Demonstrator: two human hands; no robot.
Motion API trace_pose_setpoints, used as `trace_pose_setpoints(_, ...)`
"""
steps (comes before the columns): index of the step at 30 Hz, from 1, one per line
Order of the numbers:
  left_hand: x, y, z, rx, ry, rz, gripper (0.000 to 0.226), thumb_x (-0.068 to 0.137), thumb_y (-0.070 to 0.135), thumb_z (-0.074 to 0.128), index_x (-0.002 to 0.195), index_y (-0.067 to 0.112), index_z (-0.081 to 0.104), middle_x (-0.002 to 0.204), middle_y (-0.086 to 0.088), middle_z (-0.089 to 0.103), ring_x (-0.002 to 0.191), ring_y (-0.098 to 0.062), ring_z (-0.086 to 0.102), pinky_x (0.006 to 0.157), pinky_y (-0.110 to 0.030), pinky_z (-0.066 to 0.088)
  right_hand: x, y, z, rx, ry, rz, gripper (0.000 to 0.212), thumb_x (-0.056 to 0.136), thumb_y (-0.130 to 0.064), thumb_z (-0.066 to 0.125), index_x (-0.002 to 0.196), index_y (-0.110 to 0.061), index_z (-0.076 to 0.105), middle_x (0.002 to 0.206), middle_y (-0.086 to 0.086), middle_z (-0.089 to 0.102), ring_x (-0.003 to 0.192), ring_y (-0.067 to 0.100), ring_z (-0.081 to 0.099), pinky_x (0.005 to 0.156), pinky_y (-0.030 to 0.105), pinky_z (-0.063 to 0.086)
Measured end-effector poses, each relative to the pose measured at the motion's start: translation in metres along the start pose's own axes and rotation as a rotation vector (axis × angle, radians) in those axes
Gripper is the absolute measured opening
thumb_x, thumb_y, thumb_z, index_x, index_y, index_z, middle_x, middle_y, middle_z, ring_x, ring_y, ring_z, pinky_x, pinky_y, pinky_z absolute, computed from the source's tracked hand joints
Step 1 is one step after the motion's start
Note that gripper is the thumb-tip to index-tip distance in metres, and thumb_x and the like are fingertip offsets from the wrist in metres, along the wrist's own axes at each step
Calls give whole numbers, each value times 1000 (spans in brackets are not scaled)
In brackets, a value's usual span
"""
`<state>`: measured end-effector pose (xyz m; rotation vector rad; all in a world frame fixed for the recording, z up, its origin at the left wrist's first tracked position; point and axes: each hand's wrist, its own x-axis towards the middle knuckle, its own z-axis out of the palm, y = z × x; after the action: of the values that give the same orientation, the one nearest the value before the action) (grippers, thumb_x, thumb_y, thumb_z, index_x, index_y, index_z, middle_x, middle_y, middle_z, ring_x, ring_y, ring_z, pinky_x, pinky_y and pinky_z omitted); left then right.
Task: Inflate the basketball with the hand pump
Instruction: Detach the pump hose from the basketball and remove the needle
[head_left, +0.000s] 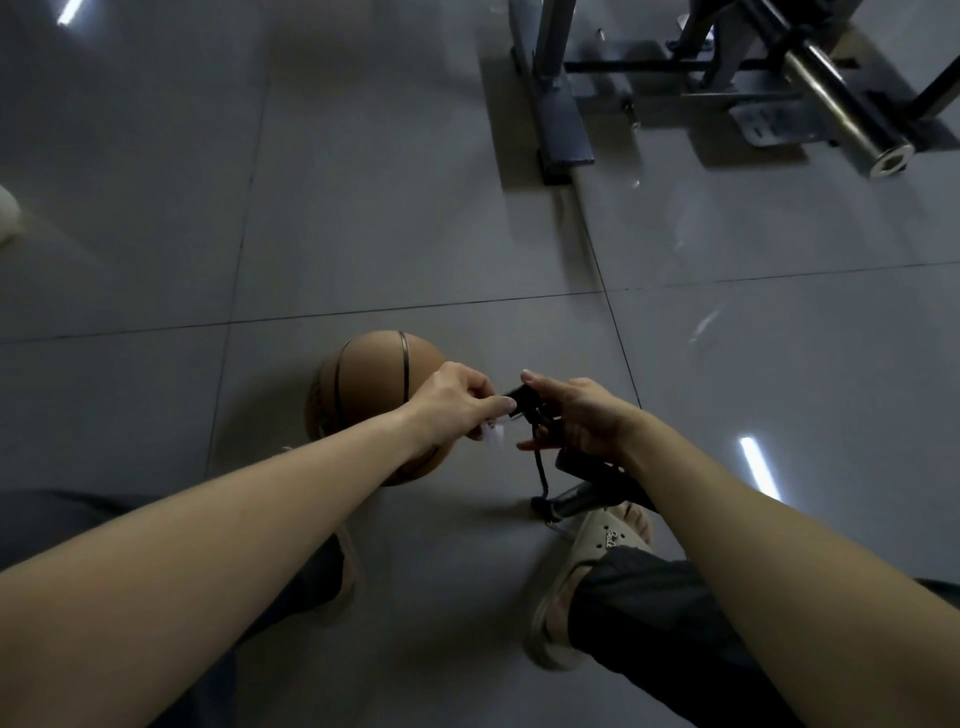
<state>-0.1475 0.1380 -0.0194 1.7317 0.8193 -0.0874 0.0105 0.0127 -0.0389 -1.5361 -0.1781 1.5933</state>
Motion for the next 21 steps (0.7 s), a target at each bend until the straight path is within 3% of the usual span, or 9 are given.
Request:
trace_pose_setpoints(4,-2,-4,9,-34,44,79,22,91,23,73,84,2,71,66,-5,68,56,-7,62,54,-15,46,0,1,-5,106,-2,-15,62,82,-34,80,120,11,62,100,19,57,85,31,57,87,52,58)
trace_pose_setpoints(7,0,-8,11,-47,54,92,26,90,28,74,84,3,70,67,-7,68,57,-9,60,55,-20,46,0,2,-3,129,-12,-7,53,82,-33,80,114,7,67,102,18,60,96,32,58,89,52,58)
trace_pose_setpoints(11,8,-6,10,212,107,109,35,83,53,73,88,20,60,74,-1,68,64,-14,61,57,-30,44,1,3,0,182,-71,10,52,86,-38,75,116,4,68,79,9,60,71,22,60,94,52,55)
trace_pose_setpoints(14,14,-5,6,625,85,202,24,92,52,60,96,29,56,85,4,64,79,-20,62,65,-35,48,0,1,4,120,-85,22,47,92,-34,69,116,6,66,85,12,63,77,28,67,93,49,57)
trace_pose_setpoints(17,16,-8,7,664,-27,270,18,98,41,52,106,24,54,97,-2,66,88,-27,62,75,-43,51,-3,-3,5,6,-89,23,49,89,-33,73,114,8,65,88,14,64,82,32,68,87,47,59)
trace_pose_setpoints(21,16,-9,14,602,-72,318,24,99,35,50,114,18,58,104,-5,69,92,-27,63,81,-46,52,-7,-5,0,-54,-140,5,33,92,-31,69,104,-1,59,75,10,54,67,22,57,73,39,59)
